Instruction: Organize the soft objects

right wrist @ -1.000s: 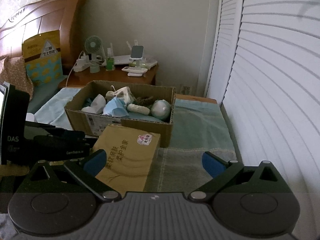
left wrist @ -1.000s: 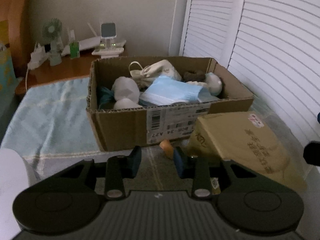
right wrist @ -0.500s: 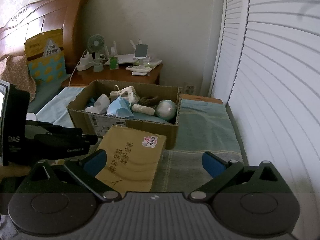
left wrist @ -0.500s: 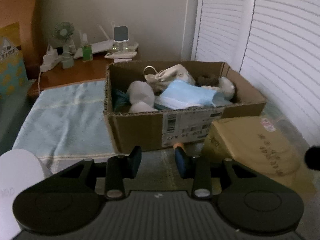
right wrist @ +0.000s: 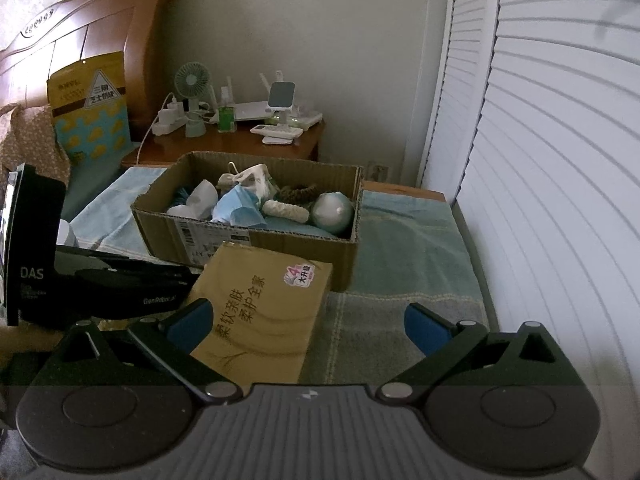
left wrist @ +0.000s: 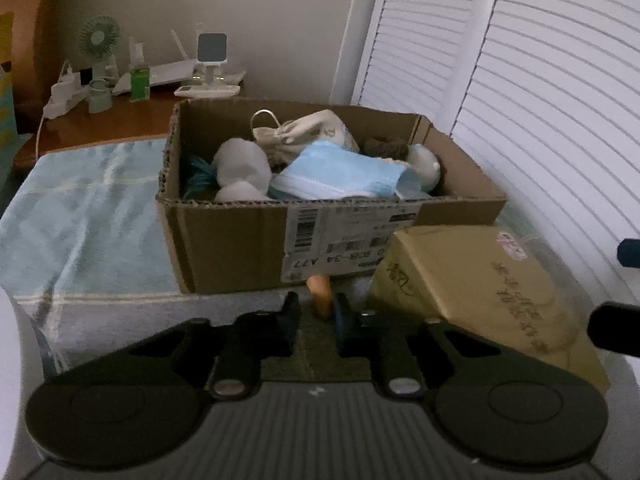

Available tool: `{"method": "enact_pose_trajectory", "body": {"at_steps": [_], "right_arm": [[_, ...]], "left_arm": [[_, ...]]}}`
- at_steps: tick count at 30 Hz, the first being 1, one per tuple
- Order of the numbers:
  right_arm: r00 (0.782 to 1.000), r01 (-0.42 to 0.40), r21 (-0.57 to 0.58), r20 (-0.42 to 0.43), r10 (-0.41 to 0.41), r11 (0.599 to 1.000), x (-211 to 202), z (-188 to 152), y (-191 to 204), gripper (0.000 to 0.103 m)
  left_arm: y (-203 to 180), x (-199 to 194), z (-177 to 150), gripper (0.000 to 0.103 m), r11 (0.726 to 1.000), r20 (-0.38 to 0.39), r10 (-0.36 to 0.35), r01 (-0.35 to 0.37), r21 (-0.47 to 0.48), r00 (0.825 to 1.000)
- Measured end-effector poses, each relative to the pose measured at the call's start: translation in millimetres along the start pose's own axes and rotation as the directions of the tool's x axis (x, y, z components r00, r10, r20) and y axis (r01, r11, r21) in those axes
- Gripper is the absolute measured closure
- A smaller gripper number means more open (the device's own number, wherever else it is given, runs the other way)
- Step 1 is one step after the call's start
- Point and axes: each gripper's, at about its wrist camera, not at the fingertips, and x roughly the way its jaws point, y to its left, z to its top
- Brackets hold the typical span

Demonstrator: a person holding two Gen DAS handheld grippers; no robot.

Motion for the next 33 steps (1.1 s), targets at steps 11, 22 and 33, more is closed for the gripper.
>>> {"method": "enact_pose_trajectory", "body": {"at_steps": [11, 22, 33], "right_arm": [[1.000, 0.001, -0.001, 0.003, -0.001, 1.000, -3, 0, 1, 0.000], [0.989, -0.144, -0.078, 0.014, 0.146, 0.986, -18, -6, 28, 0.002], [0.959, -0.280, -0.281, -0.053, 0.277, 0.918, -27, -18, 100, 0.022]], "left_arm": [[0, -19, 0, 0.098, 0.999, 0.011, 0.010, -0.010, 0.036, 1.000], [4, -71, -5, 0.098, 0.996, 0.013, -0.011, 0.010, 0.091, 1.000], [17, -116, -7, 0.098, 0.988, 0.033, -0.040, 0.034, 0.148, 0.999]]}}
